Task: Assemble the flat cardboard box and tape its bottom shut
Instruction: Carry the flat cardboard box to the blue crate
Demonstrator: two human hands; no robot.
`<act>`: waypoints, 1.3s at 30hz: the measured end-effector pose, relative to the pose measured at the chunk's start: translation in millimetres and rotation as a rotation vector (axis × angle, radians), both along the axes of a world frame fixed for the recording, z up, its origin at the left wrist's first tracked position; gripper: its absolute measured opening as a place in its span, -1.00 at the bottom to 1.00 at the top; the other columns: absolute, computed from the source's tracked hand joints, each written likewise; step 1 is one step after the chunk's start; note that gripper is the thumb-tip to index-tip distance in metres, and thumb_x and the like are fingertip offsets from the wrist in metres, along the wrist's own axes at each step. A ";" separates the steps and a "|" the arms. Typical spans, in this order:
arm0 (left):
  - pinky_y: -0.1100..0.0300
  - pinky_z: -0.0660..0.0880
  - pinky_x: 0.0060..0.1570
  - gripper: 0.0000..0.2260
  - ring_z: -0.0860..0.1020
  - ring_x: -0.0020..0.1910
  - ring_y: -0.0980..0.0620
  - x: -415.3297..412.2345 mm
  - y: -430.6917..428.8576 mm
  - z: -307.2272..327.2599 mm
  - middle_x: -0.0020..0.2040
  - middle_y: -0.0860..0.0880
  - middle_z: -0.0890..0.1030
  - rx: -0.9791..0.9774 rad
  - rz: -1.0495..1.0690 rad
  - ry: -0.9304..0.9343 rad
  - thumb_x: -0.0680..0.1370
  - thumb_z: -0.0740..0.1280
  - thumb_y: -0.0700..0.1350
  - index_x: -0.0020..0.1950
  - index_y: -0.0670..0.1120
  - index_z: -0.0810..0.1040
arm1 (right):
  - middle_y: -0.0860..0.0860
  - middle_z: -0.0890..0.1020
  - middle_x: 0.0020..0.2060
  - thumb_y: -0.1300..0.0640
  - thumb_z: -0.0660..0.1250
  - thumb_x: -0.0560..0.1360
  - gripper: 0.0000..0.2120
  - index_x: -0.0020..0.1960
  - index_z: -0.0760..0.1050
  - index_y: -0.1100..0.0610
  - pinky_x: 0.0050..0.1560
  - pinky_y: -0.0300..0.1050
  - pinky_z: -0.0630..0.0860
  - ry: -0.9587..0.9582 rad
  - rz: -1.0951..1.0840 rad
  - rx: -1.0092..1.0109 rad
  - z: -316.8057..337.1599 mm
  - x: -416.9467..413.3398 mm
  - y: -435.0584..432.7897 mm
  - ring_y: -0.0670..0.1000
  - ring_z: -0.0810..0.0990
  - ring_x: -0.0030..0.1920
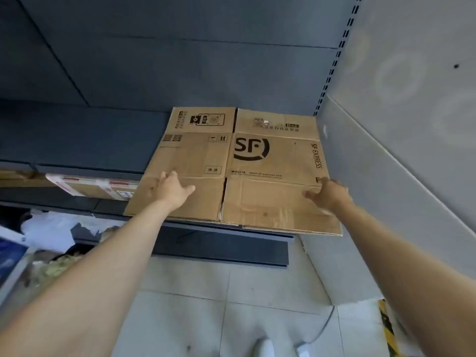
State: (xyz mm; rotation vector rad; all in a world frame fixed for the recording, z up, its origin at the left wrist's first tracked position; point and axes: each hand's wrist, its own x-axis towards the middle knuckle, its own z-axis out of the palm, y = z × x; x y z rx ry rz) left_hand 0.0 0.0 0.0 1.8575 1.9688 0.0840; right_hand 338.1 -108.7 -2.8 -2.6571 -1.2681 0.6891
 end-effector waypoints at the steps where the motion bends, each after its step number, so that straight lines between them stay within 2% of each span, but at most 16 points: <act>1: -0.16 0.24 0.37 -0.35 0.24 0.44 -0.25 -2.4 3.3 -5.0 0.50 -0.19 0.21 -0.024 0.041 0.037 0.52 0.31 0.15 0.50 -0.15 0.24 | 0.20 0.38 0.38 -0.22 0.28 0.49 -0.33 0.45 0.27 0.16 0.31 0.17 0.38 0.021 -0.032 -0.011 -5.7 4.9 1.6 0.28 0.35 0.36; 3: -0.16 0.21 0.37 -0.31 0.21 0.45 -0.25 -9.6 10.3 -15.4 0.50 -0.20 0.20 -0.054 0.128 0.063 0.51 0.31 0.17 0.51 -0.15 0.20 | 0.20 0.39 0.37 -0.23 0.30 0.47 -0.29 0.46 0.24 0.15 0.29 0.14 0.40 0.082 -0.096 -0.014 -17.8 15.4 5.9 0.28 0.38 0.34; 6: -0.14 0.18 0.37 -0.25 0.17 0.47 -0.26 -22.2 17.4 -24.6 0.52 -0.21 0.17 -0.104 0.246 0.033 0.49 0.31 0.22 0.52 -0.17 0.15 | 0.21 0.43 0.32 -0.10 0.36 0.47 -0.32 0.42 0.21 0.23 0.18 0.09 0.40 0.258 -0.223 0.037 -26.7 19.7 11.8 0.27 0.44 0.28; 10: -0.19 0.08 0.42 -0.08 0.13 0.47 -0.28 -40.2 29.9 -31.5 0.51 -0.25 0.18 -0.144 0.393 -0.010 0.39 0.33 0.35 0.53 -0.16 0.08 | 0.26 0.44 0.32 -0.04 0.38 0.48 -0.32 0.40 0.21 0.33 0.20 0.09 0.40 0.292 -0.361 0.100 -36.6 21.0 21.4 0.29 0.44 0.30; 13: -0.19 0.18 0.39 -0.03 0.19 0.44 -0.29 -48.6 38.8 -35.5 0.49 -0.25 0.21 -0.166 0.466 -0.091 0.33 0.37 0.37 0.53 -0.14 0.09 | 0.24 0.48 0.30 -0.07 0.39 0.46 -0.33 0.38 0.27 0.31 0.16 0.06 0.43 0.320 -0.433 0.136 -40.5 19.6 23.0 0.27 0.47 0.28; 15: -0.18 0.27 0.33 -0.06 0.25 0.40 -0.28 -53.7 45.0 -34.3 0.46 -0.23 0.28 -0.154 0.532 -0.150 0.31 0.39 0.37 0.50 -0.13 0.18 | 0.22 0.50 0.28 -0.11 0.41 0.44 -0.32 0.37 0.30 0.27 0.13 0.05 0.43 0.334 -0.490 0.198 -39.3 18.0 22.8 0.26 0.49 0.26; 18: -0.15 0.36 0.28 -0.07 0.38 0.31 -0.26 -59.0 52.7 -22.0 0.38 -0.21 0.40 -0.149 0.598 -0.188 0.26 0.39 0.41 0.44 -0.13 0.31 | 0.18 0.53 0.24 -0.17 0.43 0.37 -0.31 0.33 0.33 0.21 0.22 0.16 0.45 0.319 -0.542 0.282 -28.7 14.3 21.7 0.25 0.52 0.21; 21: -0.12 0.38 0.27 -0.06 0.43 0.27 -0.25 -62.3 56.6 -4.2 0.36 -0.20 0.44 -0.140 0.633 -0.287 0.23 0.43 0.37 0.43 -0.16 0.32 | 0.15 0.56 0.19 -0.21 0.44 0.32 -0.30 0.28 0.38 0.18 0.25 0.24 0.43 0.324 -0.576 0.334 -16.9 9.8 15.1 0.24 0.54 0.17; 24: -0.10 0.45 0.18 -0.05 0.50 0.17 -0.25 -67.3 54.6 11.5 0.28 -0.17 0.51 -0.111 0.653 -0.421 0.16 0.49 0.33 0.40 -0.16 0.36 | 0.14 0.57 0.17 -0.20 0.45 0.30 -0.32 0.26 0.40 0.17 0.26 0.25 0.41 0.341 -0.606 0.384 -6.5 3.1 3.3 0.24 0.54 0.17; 29: -0.09 0.47 0.18 -0.07 0.52 0.15 -0.23 -77.6 27.5 34.7 0.25 -0.16 0.54 -0.061 0.651 -0.530 0.13 0.52 0.29 0.35 -0.18 0.39 | 0.14 0.57 0.19 -0.19 0.45 0.30 -0.31 0.28 0.40 0.17 0.27 0.24 0.40 0.354 -0.615 0.436 14.8 -6.9 -21.9 0.24 0.53 0.18; 33: -0.06 0.44 0.20 -0.25 0.50 0.17 -0.20 -77.7 -22.7 54.5 0.25 -0.14 0.53 0.000 0.687 -0.607 0.27 0.53 0.20 0.31 -0.19 0.43 | 0.12 0.58 0.19 -0.25 0.43 0.24 -0.24 0.29 0.39 0.16 0.28 0.24 0.39 0.391 -0.577 0.466 30.6 -8.5 -53.5 0.23 0.54 0.18; 37: -0.07 0.42 0.21 -0.12 0.48 0.22 -0.18 -83.9 -75.1 65.7 0.29 -0.11 0.50 0.031 0.749 -0.706 0.18 0.57 0.22 0.37 -0.14 0.39 | 0.11 0.58 0.18 -0.33 0.38 0.16 -0.16 0.29 0.39 0.15 0.27 0.23 0.41 0.431 -0.521 0.499 41.2 -6.6 -93.0 0.23 0.55 0.17; 39: -0.05 0.38 0.28 -0.12 0.45 0.28 -0.17 -87.6 -97.9 70.2 0.35 -0.11 0.47 0.071 0.761 -0.776 0.20 0.57 0.20 0.40 -0.14 0.36 | 0.10 0.57 0.16 -0.34 0.37 0.16 -0.15 0.29 0.38 0.14 0.24 0.22 0.44 0.462 -0.514 0.514 48.0 -11.9 -110.5 0.23 0.55 0.15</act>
